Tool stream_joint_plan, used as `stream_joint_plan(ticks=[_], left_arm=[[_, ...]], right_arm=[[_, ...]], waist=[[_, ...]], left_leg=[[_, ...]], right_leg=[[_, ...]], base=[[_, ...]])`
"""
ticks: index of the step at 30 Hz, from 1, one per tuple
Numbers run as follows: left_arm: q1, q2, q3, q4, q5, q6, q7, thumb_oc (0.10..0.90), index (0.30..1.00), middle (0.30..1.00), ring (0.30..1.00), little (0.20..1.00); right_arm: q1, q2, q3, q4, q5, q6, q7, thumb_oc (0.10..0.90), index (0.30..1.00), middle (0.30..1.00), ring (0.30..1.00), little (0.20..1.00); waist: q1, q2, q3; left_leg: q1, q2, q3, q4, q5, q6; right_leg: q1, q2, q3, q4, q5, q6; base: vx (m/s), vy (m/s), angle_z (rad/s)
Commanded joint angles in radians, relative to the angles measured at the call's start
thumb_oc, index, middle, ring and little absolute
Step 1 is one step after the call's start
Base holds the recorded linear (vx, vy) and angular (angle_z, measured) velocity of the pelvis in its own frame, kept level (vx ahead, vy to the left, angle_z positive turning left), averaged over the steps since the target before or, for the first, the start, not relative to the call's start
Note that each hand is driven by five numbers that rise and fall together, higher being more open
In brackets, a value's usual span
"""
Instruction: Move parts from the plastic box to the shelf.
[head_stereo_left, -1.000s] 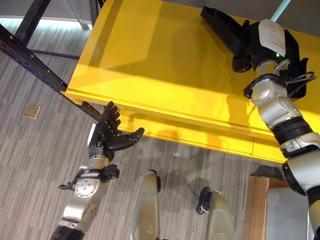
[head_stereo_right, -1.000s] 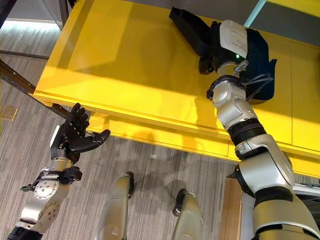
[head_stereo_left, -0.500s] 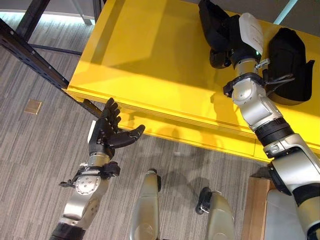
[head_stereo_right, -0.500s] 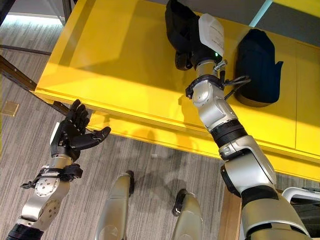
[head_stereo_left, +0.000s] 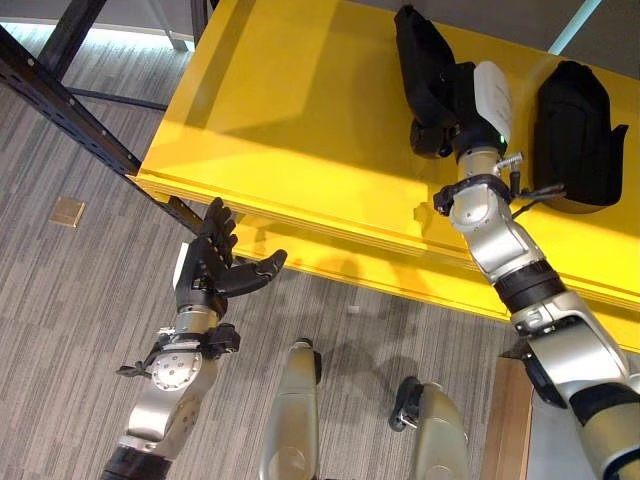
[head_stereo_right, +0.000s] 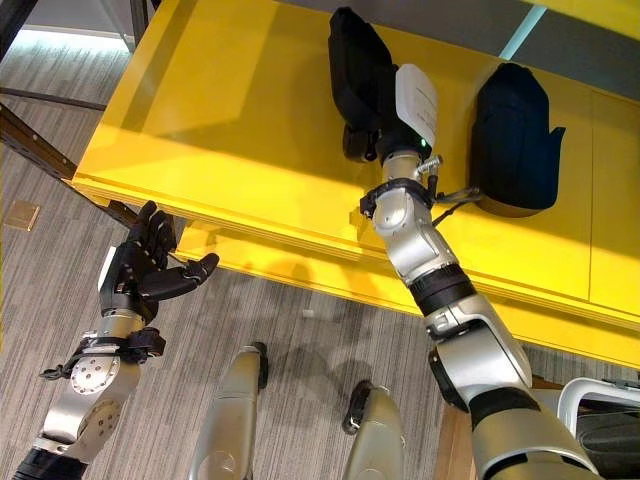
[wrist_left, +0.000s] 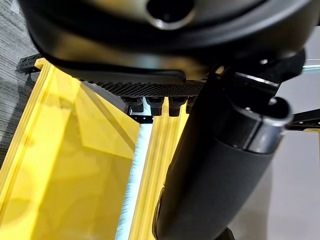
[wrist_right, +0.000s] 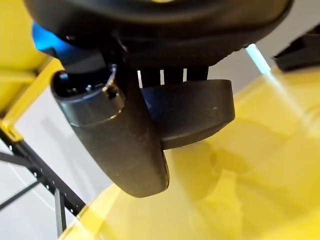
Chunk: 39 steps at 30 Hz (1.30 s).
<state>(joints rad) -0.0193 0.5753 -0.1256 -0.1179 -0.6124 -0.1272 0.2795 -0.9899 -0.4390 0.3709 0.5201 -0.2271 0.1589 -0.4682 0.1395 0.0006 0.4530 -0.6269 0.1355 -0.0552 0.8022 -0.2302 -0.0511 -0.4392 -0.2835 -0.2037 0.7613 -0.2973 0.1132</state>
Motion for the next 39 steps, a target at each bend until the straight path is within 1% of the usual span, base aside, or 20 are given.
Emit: stream_joint_plan(ticks=[1,2,6,7,13,20,27,37,38,39], left_arm=[[-0.023,0.015,0.01,-0.117,0.071,-0.067,0.025,0.9,1.0,1.0,1.0,1.0],[-0.019,0.012,0.014,-0.121,0.075,-0.067,0.03,0.9,1.0,1.0,1.0,1.0],[-0.015,0.008,0.017,-0.129,0.081,-0.067,0.034,0.9,1.0,1.0,1.0,1.0],[-0.011,0.007,0.016,-0.13,0.08,-0.067,0.035,0.9,1.0,1.0,1.0,1.0],[0.0,0.006,0.016,-0.135,0.082,-0.067,0.035,0.9,1.0,1.0,1.0,1.0],[0.006,0.007,0.023,-0.137,0.084,-0.068,0.041,0.9,1.0,1.0,1.0,1.0],[0.012,-0.002,0.032,-0.14,0.082,-0.067,0.052,0.9,1.0,1.0,1.0,1.0],[0.014,-0.005,0.032,-0.14,0.082,-0.071,0.055,0.9,1.0,1.0,1.0,1.0],[0.014,-0.006,0.032,-0.138,0.081,-0.07,0.054,0.9,1.0,1.0,1.0,1.0],[0.014,-0.006,0.032,-0.138,0.081,-0.07,0.054,0.9,1.0,1.0,1.0,1.0]], right_arm=[[-0.013,-0.009,-0.081,-0.125,-0.04,-0.061,-0.076,0.4,0.3,0.3,0.3,0.3],[0.013,-0.011,-0.096,-0.173,-0.063,-0.06,-0.083,0.4,0.3,0.3,0.3,0.3],[0.05,-0.005,-0.114,-0.227,-0.086,-0.066,-0.095,0.4,0.3,0.3,0.3,0.3],[0.064,-0.009,-0.117,-0.264,-0.112,-0.068,-0.093,0.4,0.3,0.3,0.3,0.3],[0.092,-0.004,-0.134,-0.339,-0.148,-0.079,-0.104,0.4,0.3,0.3,0.3,0.3],[0.099,0.009,-0.121,-0.366,-0.162,-0.092,-0.102,0.4,0.3,0.3,0.3,0.3],[0.119,0.03,-0.089,-0.387,-0.169,-0.102,-0.071,0.4,0.3,0.3,0.3,0.3],[0.122,0.039,-0.06,-0.355,-0.178,-0.094,-0.049,0.4,0.3,0.3,0.3,0.3],[0.119,0.038,-0.057,-0.35,-0.177,-0.091,-0.043,0.527,0.478,0.478,0.478,0.478],[0.118,0.038,-0.056,-0.349,-0.177,-0.091,-0.043,0.9,1.0,1.0,1.0,1.0]], waist=[[0.003,-0.003,-0.071],[-0.002,-0.002,-0.07],[-0.009,-0.001,-0.069],[-0.012,0.0,-0.069],[-0.016,0.006,-0.071],[-0.016,0.005,-0.069],[-0.016,0.005,-0.067],[-0.017,0.003,-0.066],[-0.016,0.002,-0.066],[-0.017,0.002,-0.065]], left_leg=[[0.015,0.072,-0.04,0.03,-0.039,-0.008],[0.012,0.074,-0.041,0.032,-0.04,-0.009],[0.002,0.076,-0.041,0.039,-0.041,-0.009],[-0.001,0.075,-0.041,0.042,-0.041,-0.01],[-0.013,0.071,-0.044,0.048,-0.041,-0.01],[-0.023,0.069,-0.046,0.052,-0.042,-0.009],[-0.028,0.07,-0.046,0.05,-0.04,-0.009],[-0.037,0.068,-0.052,0.046,-0.034,-0.012],[-0.037,0.067,-0.052,0.046,-0.034,-0.012],[-0.037,0.067,-0.052,0.046,-0.034,-0.012]], right_leg=[[0.046,0.011,0.031,0.02,-0.032,-0.028],[0.039,0.013,0.033,0.025,-0.036,-0.029],[0.025,0.014,0.037,0.035,-0.038,-0.028],[0.02,0.013,0.037,0.04,-0.041,-0.028],[0.009,0.007,0.035,0.053,-0.046,-0.029],[-0.002,0.005,0.036,0.062,-0.047,-0.03],[-0.008,0.005,0.034,0.062,-0.046,-0.03],[-0.013,0.006,0.03,0.065,-0.049,-0.032],[-0.014,0.006,0.031,0.067,-0.05,-0.032],[-0.014,0.006,0.031,0.067,-0.05,-0.032]], base=[[0.0,0.0,0.0],[0.0,0.0,0.0],[0.0,0.0,0.0],[0.0,0.0,0.0],[0.0,0.0,0.0],[0.0,0.0,0.0],[0.0,0.0,0.0],[0.0,0.0,0.0],[0.0,0.0,0.0],[0.0,0.0,0.0]])
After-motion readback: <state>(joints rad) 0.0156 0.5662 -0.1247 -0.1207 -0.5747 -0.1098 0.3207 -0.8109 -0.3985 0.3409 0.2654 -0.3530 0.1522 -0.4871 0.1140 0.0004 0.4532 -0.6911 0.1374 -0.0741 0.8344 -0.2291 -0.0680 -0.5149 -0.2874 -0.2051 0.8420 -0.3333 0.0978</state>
